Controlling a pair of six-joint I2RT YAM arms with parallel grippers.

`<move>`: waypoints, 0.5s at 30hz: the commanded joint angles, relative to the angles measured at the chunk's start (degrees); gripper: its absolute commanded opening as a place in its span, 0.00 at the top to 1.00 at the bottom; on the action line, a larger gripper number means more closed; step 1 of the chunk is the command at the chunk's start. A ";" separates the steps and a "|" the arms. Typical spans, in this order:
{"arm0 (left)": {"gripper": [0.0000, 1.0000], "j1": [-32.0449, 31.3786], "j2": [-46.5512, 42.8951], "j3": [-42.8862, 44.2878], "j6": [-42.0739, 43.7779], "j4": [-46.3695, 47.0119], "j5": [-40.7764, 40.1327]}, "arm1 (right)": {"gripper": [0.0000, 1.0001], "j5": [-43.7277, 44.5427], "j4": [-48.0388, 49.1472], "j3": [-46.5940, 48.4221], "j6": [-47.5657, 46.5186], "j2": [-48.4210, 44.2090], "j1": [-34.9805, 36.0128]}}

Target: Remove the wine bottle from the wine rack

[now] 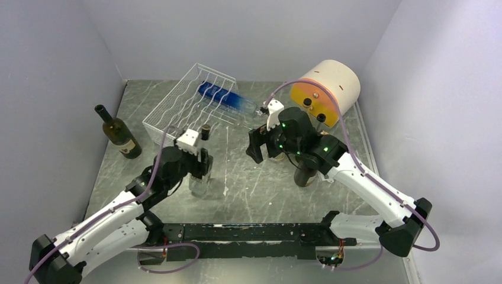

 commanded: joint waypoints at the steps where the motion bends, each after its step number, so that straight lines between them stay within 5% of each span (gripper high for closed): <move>1: 0.93 -0.03 -3.22 3.02 -14.71 -4.44 -30.55 | 0.07 1.53 2.94 -1.61 0.32 -1.24 -0.62; 8: 0.93 0.01 -3.41 5.23 -18.81 -8.85 -45.99 | 0.06 1.74 2.68 -2.07 -0.45 -1.25 -0.75; 15: 0.93 2.14 -8.37 2.50 -13.93 -0.69 -57.44 | 0.06 0.17 4.41 -3.01 -0.15 -1.12 -0.82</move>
